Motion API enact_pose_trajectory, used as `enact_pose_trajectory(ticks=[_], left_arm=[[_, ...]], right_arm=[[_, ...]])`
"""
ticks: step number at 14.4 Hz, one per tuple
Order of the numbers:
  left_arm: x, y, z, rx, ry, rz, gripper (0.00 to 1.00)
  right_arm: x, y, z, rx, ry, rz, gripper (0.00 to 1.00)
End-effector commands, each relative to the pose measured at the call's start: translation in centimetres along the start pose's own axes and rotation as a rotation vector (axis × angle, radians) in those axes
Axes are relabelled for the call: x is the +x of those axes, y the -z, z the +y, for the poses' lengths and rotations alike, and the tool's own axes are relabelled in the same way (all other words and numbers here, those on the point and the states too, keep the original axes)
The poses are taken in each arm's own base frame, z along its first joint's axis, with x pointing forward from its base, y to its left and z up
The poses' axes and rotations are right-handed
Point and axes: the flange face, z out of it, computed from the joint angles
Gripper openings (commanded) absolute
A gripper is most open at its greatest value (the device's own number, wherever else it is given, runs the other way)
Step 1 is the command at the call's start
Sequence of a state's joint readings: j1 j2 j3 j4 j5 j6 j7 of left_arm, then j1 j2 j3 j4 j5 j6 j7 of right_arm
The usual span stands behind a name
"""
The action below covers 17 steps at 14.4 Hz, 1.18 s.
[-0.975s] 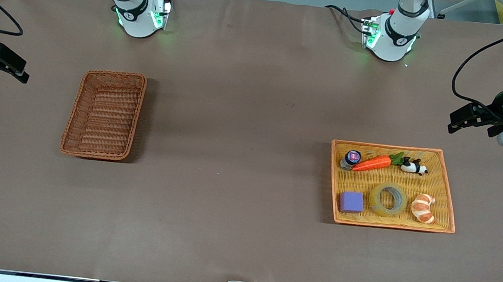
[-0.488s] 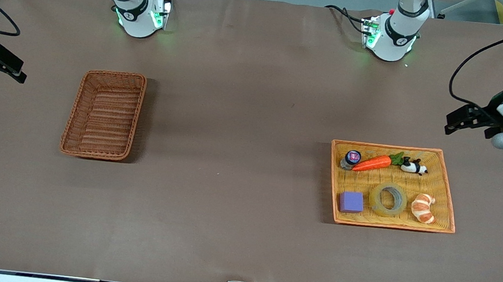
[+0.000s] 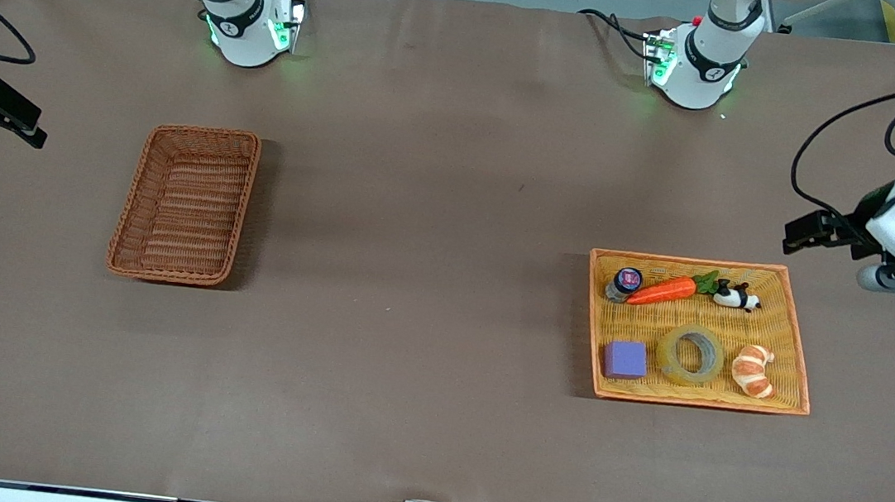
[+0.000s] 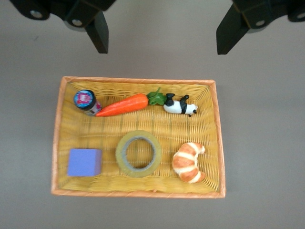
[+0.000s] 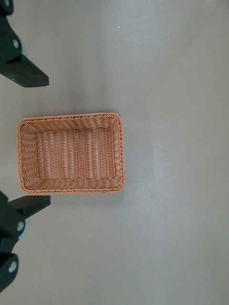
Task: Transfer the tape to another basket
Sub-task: 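Reach the left gripper down over the yellow tape roll in the tray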
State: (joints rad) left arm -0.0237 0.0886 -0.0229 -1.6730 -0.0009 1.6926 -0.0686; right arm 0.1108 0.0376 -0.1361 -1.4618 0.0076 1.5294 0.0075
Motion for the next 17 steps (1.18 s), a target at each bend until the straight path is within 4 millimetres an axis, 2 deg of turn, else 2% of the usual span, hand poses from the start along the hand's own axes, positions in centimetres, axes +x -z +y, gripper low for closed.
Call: enact_pose_trajectory(ticks=[1,4,7,11,13,14,17], left_arm=[[2.9,-3.4,-0.7,0.016,-0.004,-0.01,0.98],[5.9,-9.3,-0.8,0.015,0.0,-0.041,1.0],[7.8,-15.5,-1.0,0.052,-0.016,-0.075,1.0],[9.9,-20.3,-1.1,0.054,-0.023,-0.035,1.0],[10.8,-23.3,-0.9,0.049,-0.027,-0.022,1.0],[11.0,-24.5,0.0,0.047,-0.042,-0.017,1.0],[10.7,-26.6,0.5,0.045,-0.046,-0.046,1.0]], right_arm=[[-0.2,0.0,0.3,0.007,0.007,0.004,1.0],[-0.2,0.0,0.3,0.007,0.007,0.004,1.0],[0.0,0.0,0.4,0.007,0.008,0.011,1.0],[0.3,-0.2,1.6,0.005,0.037,0.022,1.0],[0.3,-0.4,1.5,0.005,0.039,0.018,1.0],[0.4,-0.4,1.5,0.005,0.039,0.019,1.0],[0.4,-0.4,1.4,0.005,0.041,0.019,1.0]])
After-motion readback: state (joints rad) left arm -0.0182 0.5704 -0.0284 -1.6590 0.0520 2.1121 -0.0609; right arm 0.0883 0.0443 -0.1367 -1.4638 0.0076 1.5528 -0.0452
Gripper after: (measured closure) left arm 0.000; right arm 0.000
